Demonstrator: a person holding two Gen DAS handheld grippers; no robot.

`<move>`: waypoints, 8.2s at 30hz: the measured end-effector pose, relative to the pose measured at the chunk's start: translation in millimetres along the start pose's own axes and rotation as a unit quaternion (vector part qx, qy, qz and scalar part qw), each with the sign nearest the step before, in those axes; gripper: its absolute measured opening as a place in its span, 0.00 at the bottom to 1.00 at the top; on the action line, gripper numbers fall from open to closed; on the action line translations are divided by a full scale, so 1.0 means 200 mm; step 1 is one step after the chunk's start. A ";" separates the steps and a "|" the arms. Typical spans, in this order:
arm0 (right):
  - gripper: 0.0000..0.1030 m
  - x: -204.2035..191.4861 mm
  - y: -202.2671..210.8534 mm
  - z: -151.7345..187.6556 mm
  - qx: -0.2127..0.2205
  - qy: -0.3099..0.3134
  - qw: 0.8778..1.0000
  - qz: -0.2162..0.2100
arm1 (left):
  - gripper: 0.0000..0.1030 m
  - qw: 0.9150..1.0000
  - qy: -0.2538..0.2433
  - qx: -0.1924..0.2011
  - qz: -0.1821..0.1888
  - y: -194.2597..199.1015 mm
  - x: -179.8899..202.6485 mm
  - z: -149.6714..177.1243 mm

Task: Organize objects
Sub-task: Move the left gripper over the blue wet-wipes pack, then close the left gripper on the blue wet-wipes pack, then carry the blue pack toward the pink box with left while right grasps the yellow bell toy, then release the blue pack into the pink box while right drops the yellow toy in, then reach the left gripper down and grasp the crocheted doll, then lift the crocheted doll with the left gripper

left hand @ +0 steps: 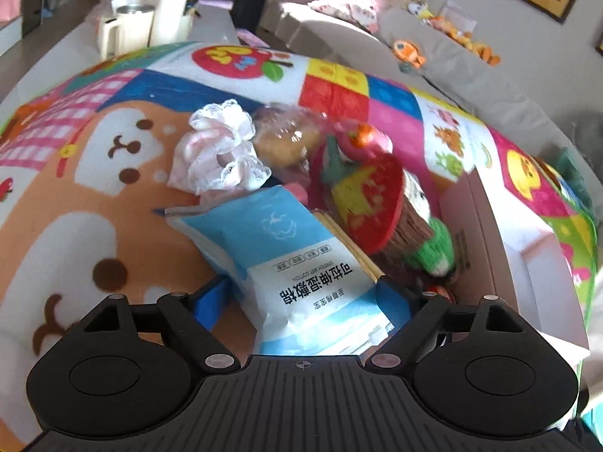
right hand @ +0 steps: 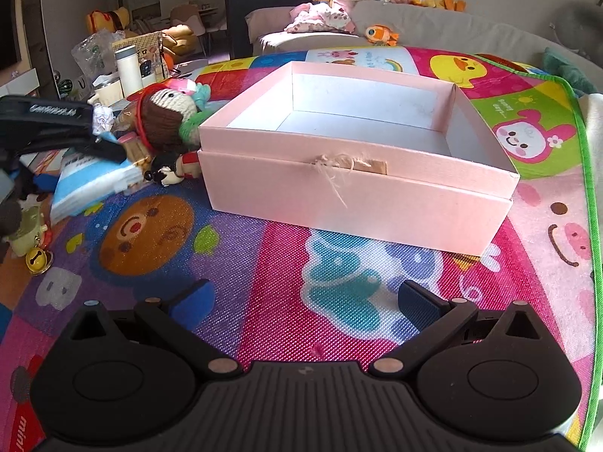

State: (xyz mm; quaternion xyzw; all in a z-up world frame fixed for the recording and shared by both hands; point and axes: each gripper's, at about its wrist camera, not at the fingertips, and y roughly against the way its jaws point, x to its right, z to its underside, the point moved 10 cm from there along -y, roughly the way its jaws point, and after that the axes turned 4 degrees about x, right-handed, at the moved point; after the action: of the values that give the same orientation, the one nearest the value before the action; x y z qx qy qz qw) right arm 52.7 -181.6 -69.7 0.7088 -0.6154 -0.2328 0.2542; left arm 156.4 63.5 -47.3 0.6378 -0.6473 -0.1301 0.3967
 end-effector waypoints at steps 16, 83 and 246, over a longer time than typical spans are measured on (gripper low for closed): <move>1.00 -0.02 -0.01 -0.01 0.000 0.007 1.000 0.001 | 0.09 0.987 -0.048 0.094 0.119 0.73 -0.25 0.06; 0.73 -1.18 0.13 -0.11 0.076 0.167 0.968 -0.169 | 0.62 0.991 -0.017 0.121 0.050 0.87 -0.71 0.12; 0.77 -0.41 0.34 -0.06 0.091 0.070 0.980 -0.165 | 0.45 0.981 -0.187 -0.021 0.050 0.41 -0.09 0.38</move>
State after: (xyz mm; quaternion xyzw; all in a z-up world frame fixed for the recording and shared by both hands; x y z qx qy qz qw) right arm -2.4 -108.0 -14.8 0.8352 -0.4894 -0.1647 0.1894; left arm 44.2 67.7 -48.1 0.5605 -0.7385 -0.2407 0.2875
